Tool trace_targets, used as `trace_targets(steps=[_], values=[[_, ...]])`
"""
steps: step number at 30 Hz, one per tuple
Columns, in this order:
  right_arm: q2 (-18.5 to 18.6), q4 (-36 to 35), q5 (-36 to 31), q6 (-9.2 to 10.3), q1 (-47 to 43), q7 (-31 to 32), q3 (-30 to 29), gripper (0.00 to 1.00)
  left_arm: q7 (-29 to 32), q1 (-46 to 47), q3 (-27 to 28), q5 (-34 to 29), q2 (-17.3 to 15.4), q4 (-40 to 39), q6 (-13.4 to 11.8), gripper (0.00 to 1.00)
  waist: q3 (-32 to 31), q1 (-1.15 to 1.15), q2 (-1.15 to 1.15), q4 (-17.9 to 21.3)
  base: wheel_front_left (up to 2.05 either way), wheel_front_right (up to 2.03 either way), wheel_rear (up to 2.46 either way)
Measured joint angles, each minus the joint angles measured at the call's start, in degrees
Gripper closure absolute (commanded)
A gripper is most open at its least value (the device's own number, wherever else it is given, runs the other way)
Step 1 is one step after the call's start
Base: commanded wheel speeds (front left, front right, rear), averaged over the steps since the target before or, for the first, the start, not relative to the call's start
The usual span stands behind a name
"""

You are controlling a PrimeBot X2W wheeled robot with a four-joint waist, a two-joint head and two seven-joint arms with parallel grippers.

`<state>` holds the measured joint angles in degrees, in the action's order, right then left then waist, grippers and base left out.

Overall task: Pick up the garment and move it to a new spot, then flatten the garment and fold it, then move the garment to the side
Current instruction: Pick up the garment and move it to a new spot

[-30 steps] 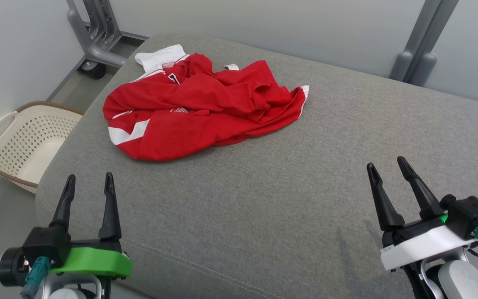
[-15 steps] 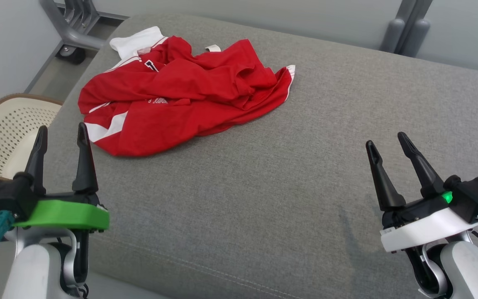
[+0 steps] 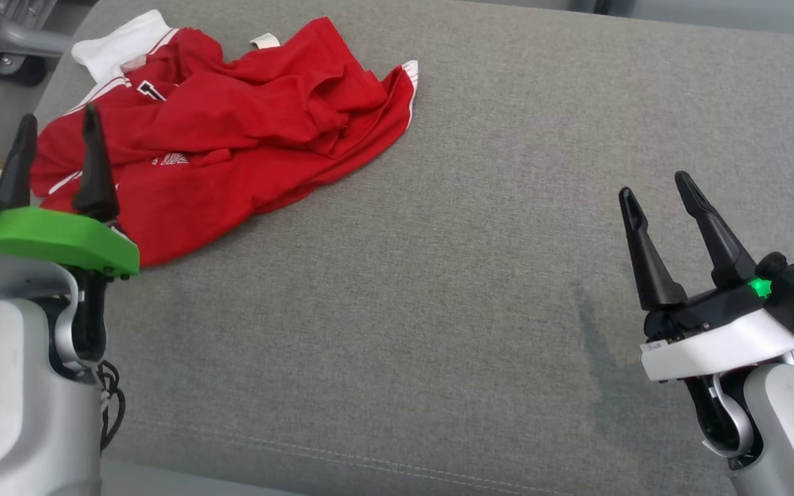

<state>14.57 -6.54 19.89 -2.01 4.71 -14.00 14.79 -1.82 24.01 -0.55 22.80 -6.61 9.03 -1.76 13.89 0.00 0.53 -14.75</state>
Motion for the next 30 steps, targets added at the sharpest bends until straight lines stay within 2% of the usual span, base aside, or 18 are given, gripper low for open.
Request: trace_targets(steps=[8,19,30], values=[[0.52,-1.01,-0.04,0.00,2.01,0.01,-1.15,0.00,5.14,8.27,4.24,4.59,-0.73,5.72,-0.60,0.00,4.15,0.00,0.00,3.40,0.00,0.00,0.00],[1.63,-2.72,-0.04,-0.70,6.13,0.00,-1.86,0.00,10.46,15.77,4.30,4.82,-2.56,14.63,-1.04,0.00,9.71,0.00,0.00,7.52,0.00,0.00,0.00],[1.74,-2.94,-0.03,-1.00,6.75,0.00,-2.44,0.00,12.49,19.40,5.19,4.77,-4.15,21.80,-1.85,0.00,13.29,0.00,0.00,11.25,0.00,0.00,0.00]])
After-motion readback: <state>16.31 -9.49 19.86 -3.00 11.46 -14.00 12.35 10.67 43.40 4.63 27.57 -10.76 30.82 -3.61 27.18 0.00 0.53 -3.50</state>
